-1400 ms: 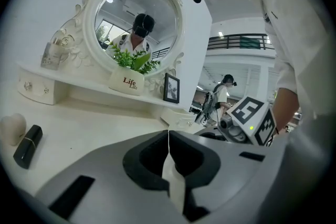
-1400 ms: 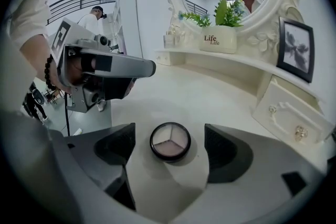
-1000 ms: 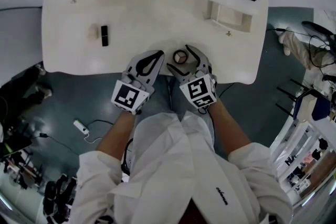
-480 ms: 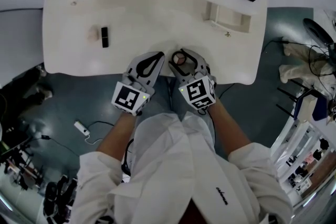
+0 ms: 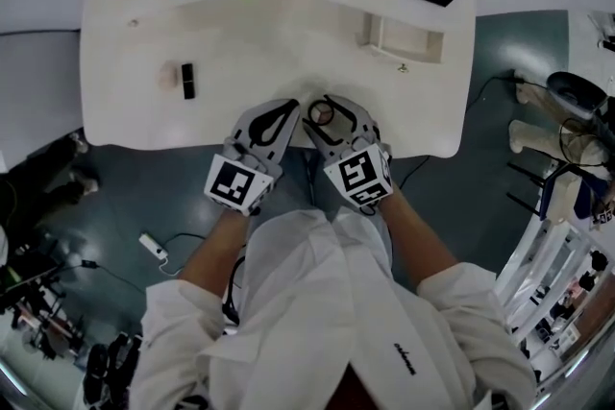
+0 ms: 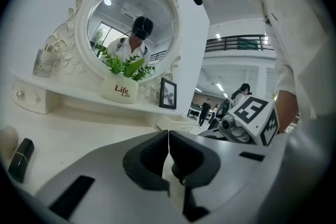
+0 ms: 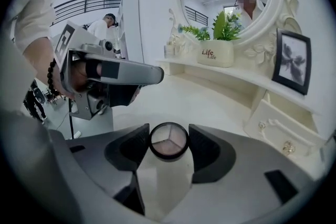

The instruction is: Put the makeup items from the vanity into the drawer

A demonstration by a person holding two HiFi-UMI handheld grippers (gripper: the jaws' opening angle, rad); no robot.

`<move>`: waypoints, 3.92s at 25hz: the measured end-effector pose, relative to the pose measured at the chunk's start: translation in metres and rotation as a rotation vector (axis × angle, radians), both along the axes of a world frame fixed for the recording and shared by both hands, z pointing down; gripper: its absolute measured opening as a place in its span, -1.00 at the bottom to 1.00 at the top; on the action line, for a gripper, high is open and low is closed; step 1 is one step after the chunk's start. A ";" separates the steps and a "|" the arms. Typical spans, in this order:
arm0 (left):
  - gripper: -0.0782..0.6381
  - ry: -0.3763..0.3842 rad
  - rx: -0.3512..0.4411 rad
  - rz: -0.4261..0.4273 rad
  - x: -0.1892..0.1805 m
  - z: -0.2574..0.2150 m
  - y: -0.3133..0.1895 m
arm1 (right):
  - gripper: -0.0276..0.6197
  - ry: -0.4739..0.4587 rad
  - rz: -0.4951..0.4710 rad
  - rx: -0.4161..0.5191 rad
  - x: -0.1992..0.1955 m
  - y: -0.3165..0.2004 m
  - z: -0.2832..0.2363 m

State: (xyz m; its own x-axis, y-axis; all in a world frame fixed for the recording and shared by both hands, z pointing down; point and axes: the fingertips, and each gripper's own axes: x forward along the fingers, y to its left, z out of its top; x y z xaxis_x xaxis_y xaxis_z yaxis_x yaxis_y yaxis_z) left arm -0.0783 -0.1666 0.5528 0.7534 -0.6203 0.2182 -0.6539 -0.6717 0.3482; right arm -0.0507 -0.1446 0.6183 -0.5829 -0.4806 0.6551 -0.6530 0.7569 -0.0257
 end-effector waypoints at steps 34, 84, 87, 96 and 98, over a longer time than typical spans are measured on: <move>-0.71 0.027 0.047 0.099 0.183 -0.041 -0.099 | -0.15 -0.030 0.284 0.186 0.175 -0.102 -0.091; -0.71 0.029 -0.025 0.021 0.185 -0.021 -0.118 | -0.09 0.018 0.276 0.200 0.194 -0.137 -0.060; -0.71 0.032 -0.012 0.016 0.181 -0.028 -0.117 | -0.22 -0.023 0.317 0.238 0.198 -0.137 -0.074; -0.71 0.039 0.046 0.022 0.160 -0.071 -0.101 | -0.86 -0.081 0.394 0.354 0.211 -0.117 -0.129; -0.71 0.042 0.063 0.020 0.151 -0.086 -0.093 | -0.86 -0.106 0.409 0.369 0.213 -0.108 -0.143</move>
